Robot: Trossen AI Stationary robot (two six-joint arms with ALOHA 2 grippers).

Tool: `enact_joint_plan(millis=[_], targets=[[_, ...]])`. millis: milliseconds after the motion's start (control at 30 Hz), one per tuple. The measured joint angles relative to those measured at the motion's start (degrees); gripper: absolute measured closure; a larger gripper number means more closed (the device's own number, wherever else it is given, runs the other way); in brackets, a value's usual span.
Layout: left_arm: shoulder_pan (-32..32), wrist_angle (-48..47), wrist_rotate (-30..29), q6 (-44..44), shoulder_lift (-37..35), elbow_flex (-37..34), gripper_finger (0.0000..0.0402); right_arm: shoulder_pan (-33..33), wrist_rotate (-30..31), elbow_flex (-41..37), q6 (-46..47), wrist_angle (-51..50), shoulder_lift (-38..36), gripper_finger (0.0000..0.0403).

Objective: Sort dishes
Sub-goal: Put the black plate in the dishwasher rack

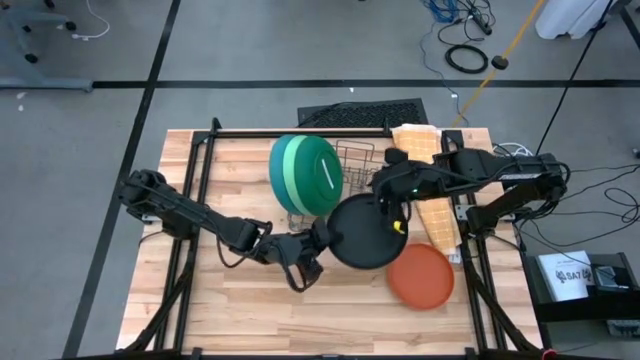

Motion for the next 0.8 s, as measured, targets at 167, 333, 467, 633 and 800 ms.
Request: enact_joint_plan(millis=[167, 333, 467, 633, 800], targets=[[3.6, -0.9, 2.6, -10.4, 0.0, 0.0, 0.0369, 0.1, 8.9, 7.4, -10.0, -0.1, 0.0, 0.0158], [8.2, -1.2, 4.4, -28.7, 0.0, 1.4, 0.0369, 0.1, 14.8, 14.6, -16.1, -0.3, -0.2, 0.0152], [11.7, -0.8, 10.2, -49.8, 0.0, 4.9, 0.0369, 0.1, 14.7, 17.7, -18.8, -0.5, -0.5, 0.0163], [18.1, -0.8, 23.1, -81.0, 0.0, 7.2, 0.0369, 0.1, 14.6, 17.9, -20.2, -2.1, -1.6, 0.0176], [24.4, -6.2, 25.9, -102.2, 0.0, 7.1, 0.0369, 0.1, 14.3, 17.9, -20.0, -4.0, -1.9, 0.0185]])
